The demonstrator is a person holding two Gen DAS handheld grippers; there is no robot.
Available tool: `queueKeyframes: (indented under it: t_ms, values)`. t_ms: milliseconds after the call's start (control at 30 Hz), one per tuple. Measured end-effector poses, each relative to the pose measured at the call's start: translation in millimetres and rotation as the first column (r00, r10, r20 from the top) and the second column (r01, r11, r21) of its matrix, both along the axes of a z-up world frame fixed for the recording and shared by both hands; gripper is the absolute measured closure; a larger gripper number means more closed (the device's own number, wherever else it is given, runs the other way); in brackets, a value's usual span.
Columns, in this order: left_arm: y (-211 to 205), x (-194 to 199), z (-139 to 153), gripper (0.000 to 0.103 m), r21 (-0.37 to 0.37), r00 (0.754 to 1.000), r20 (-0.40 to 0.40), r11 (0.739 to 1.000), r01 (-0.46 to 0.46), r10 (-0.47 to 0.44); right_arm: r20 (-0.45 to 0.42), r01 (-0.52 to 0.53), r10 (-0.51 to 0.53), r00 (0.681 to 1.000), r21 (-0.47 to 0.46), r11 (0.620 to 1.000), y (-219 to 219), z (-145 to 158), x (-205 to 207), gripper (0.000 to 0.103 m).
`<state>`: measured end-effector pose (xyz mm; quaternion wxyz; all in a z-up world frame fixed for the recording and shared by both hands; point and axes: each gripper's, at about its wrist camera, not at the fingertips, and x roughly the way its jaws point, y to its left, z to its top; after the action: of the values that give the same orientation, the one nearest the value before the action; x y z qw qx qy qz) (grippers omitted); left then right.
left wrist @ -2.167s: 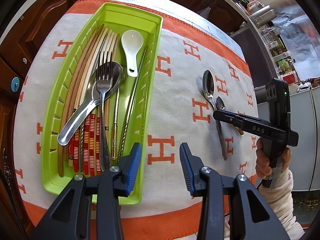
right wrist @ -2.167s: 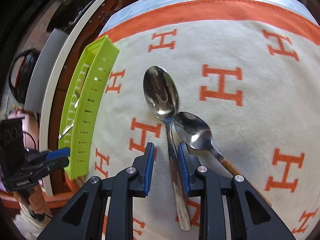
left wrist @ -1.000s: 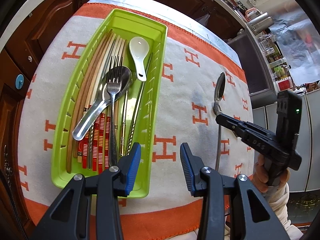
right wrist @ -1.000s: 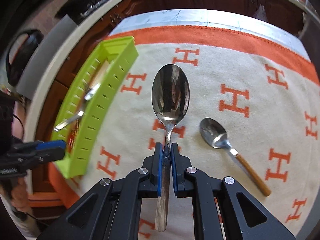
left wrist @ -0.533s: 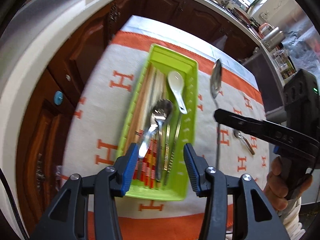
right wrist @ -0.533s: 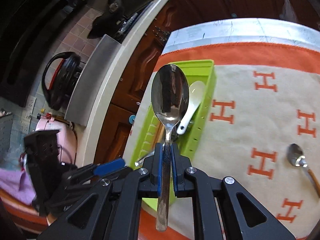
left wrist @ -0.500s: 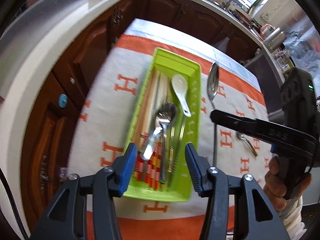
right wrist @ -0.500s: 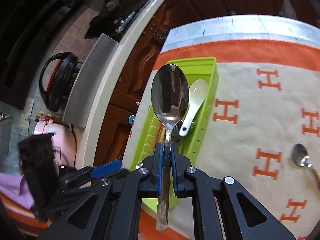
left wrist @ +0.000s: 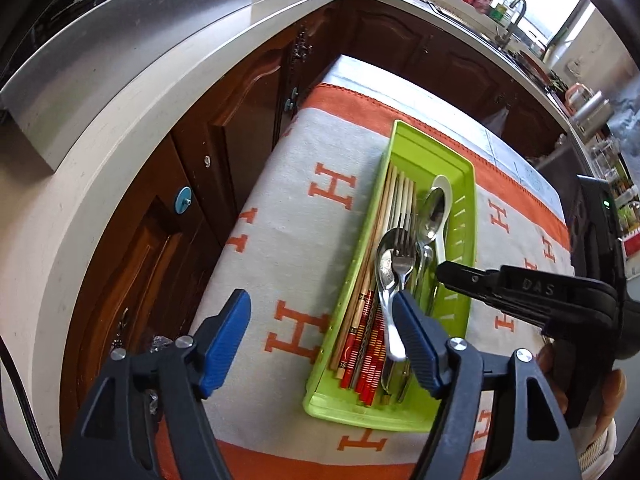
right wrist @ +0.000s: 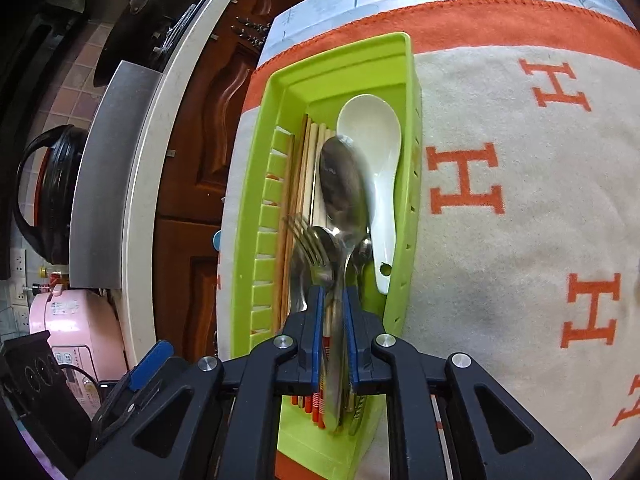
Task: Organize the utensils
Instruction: 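Carry the metal spoon into the tray and open the right tool, then move the right tool to the wooden-handled spoon and grasp its handle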
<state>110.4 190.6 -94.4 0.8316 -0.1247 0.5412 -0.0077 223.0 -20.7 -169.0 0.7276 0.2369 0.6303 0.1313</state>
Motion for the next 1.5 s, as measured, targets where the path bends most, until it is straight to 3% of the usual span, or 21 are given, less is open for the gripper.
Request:
queueKeyframes:
  t_ms: [100,333,633,733,800,1000,1133,1267,1500]
  values:
    - [0.8,-3.1,-0.7,0.031,-0.011,0.999,0.015,1.000,-0.028,0.028,0.052,-0.017,0.019,0.998,-0.028,0.999,1.7,15.8,-9.4,0.079]
    - [-18.4,-12.0,8.7,0.024,0.015,0.997,0.069,0.999,-0.034,0.033,0.161,-0.064,0.075,0.984,-0.077,0.995,-13.4,50.5,-41.1,0.077]
    - [-76.6,-23.8,20.6,0.024,0.078,0.991,0.119,0.996,0.049,-0.058,0.230,0.017,0.027,0.973,-0.189,0.982,-90.6,67.8,-94.1,0.076]
    - [-100.3,-29.7,22.2,0.022,0.105,0.985,0.133,0.990,0.094,-0.108,0.254,0.058,0.012,0.967,-0.268,0.962,-117.2,67.2,-111.3,0.074]
    - [-115.1,-34.2,23.3,0.020,0.123,0.979,0.146,0.985,0.121,-0.139,0.268,0.082,0.003,0.963,-0.306,0.948,-134.7,66.6,-121.8,0.067]
    - [-150.9,-43.9,22.1,0.015,0.160,0.964,0.174,0.972,0.174,-0.201,0.306,0.111,0.024,0.952,-0.418,0.902,-177.1,62.8,-142.6,0.067]
    - [-166.9,-42.9,16.6,0.015,0.143,0.966,0.144,0.971,0.192,-0.213,0.315,0.107,0.047,0.948,-0.453,0.885,-199.0,56.7,-146.7,0.067]
    - [-178.4,-42.3,7.7,0.014,0.150,0.969,0.112,0.968,0.201,-0.219,0.310,0.061,0.104,0.945,-0.480,0.875,-207.4,43.7,-141.2,0.067]
    - [-186.4,-41.6,-1.9,0.015,0.166,0.971,0.085,0.964,0.207,-0.224,0.249,-0.095,0.294,0.923,-0.593,0.800,-201.2,4.5,-123.0,0.067]
